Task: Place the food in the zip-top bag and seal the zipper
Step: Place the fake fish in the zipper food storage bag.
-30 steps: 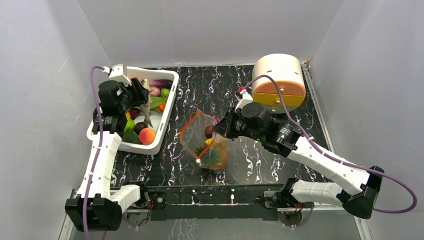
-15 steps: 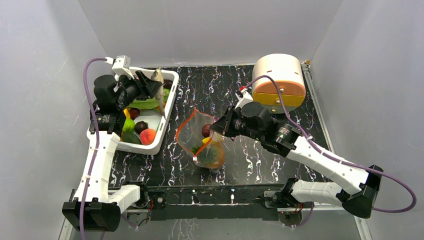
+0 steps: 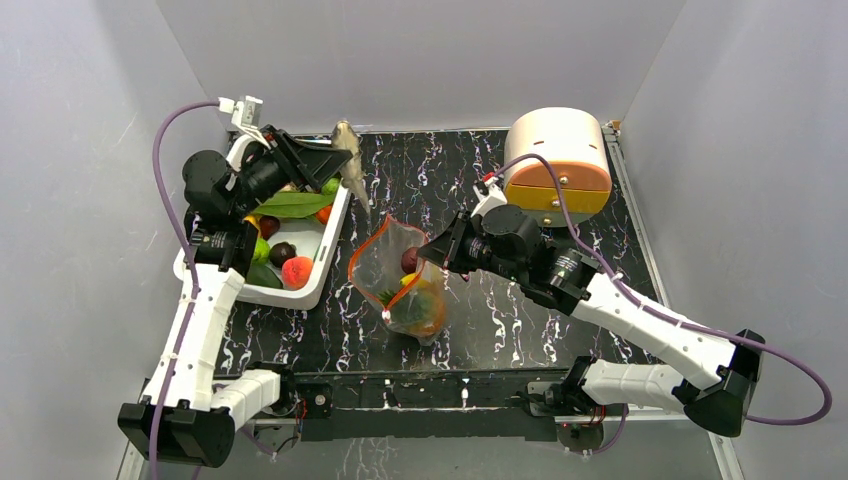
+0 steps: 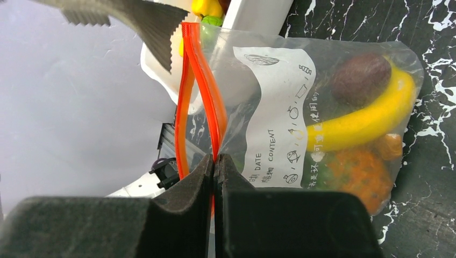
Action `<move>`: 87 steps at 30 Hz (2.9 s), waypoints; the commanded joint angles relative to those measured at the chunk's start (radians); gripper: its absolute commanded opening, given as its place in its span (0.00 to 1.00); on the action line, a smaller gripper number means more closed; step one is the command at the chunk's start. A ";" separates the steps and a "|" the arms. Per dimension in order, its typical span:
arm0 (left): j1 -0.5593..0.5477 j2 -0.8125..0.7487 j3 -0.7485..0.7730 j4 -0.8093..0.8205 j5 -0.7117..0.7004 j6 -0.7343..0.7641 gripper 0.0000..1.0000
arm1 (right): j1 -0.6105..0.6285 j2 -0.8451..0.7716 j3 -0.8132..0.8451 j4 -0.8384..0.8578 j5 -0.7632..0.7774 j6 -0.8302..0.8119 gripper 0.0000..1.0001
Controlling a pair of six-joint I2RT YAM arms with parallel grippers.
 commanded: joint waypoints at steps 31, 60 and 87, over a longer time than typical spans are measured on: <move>-0.220 -0.063 -0.406 0.546 0.172 -0.071 0.13 | -0.005 -0.045 -0.036 0.182 0.014 0.097 0.00; -0.330 -0.067 -0.535 0.286 0.104 0.292 0.10 | -0.003 -0.085 -0.062 0.193 0.038 0.086 0.00; -0.344 -0.118 -0.377 -0.178 -0.078 0.420 0.58 | -0.004 -0.114 -0.080 0.188 0.053 0.072 0.00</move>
